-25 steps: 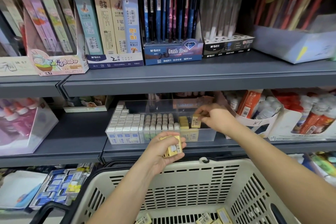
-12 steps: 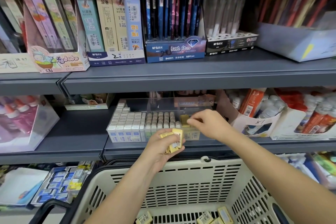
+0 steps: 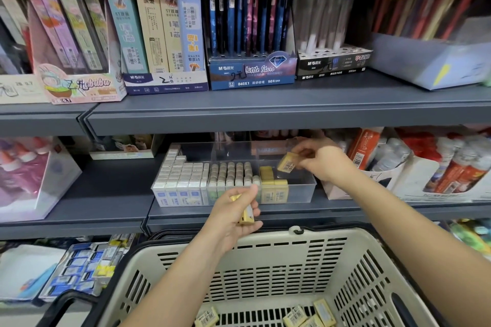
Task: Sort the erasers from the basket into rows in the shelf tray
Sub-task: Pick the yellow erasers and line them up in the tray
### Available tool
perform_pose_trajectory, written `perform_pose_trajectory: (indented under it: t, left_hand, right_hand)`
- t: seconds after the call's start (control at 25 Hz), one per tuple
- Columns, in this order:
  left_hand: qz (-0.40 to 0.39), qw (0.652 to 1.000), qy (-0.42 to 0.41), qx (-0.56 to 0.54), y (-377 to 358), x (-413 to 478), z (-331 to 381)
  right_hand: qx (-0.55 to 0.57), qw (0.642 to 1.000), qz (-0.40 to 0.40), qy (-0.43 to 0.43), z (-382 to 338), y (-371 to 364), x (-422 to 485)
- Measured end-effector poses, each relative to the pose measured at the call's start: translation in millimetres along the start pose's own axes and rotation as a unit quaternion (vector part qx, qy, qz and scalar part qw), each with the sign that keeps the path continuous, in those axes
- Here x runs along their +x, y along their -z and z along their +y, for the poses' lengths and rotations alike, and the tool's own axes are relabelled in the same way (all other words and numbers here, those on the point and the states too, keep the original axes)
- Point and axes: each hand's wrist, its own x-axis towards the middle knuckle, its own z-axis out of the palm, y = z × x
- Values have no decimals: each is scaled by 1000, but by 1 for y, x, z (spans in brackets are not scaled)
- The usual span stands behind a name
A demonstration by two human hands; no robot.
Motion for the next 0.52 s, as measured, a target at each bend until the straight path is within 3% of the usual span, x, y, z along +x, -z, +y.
perform_pose_trajectory:
  t: [0.12,0.32,0.52]
  left_hand:
    - [-18,999,19,-26,6,1,5]
    - [-47,997,9,-61,14,1,6]
    - [-42,996,0,-81,12,2,5]
  right_hand:
    - [-130,991,-30,-13,5,-13,20]
    - [-144,982,-119,12,11,-36,26]
    - [-185,971,-148,30,10,-40,24]
